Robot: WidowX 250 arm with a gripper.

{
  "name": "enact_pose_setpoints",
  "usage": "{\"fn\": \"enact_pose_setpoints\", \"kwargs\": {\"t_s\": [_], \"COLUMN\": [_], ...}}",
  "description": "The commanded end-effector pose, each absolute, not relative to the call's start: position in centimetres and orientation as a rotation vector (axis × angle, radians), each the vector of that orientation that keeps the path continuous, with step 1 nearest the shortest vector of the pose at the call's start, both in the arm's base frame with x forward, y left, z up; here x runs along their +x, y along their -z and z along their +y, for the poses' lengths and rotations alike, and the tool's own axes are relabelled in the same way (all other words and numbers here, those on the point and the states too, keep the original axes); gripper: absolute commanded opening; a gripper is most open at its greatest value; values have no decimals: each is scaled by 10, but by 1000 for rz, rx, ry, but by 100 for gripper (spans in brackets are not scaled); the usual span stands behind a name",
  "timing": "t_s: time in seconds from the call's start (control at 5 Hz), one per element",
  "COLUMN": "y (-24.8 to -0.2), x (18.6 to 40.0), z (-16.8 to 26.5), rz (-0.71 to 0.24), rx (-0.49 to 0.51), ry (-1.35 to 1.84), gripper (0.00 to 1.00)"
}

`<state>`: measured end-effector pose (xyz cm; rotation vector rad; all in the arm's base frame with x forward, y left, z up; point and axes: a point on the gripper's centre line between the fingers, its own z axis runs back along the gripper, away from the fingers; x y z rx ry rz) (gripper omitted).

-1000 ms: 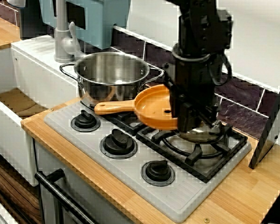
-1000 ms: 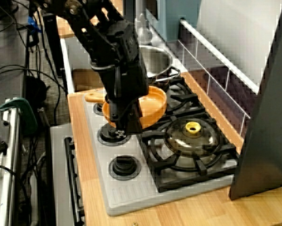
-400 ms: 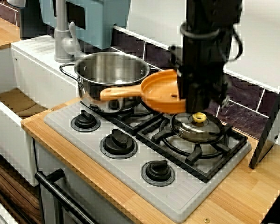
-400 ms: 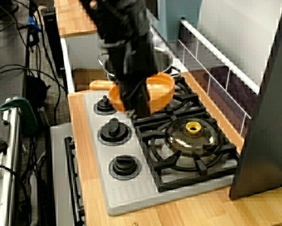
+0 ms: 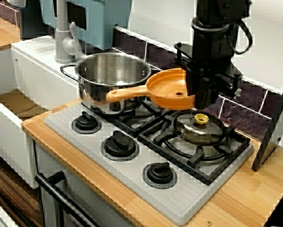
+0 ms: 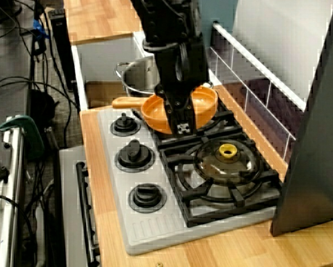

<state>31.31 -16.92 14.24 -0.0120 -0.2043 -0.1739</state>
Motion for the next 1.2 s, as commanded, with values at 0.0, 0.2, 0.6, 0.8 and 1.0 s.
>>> {"fn": "enact_pose_setpoints", "kwargs": {"t_s": [0.0,0.2,0.6,0.8,1.0], "y": [-165,-167,-159,-151,-144], "x": [322,324,332,329,325], "z": [-162,-161,-164,-163,-164], "rz": [-297,-302,-273,-245,-233], "rx": [29,36,36,25,36], "ry": [109,92,47,51,52], "gripper": [0,0,0,0,0]}}
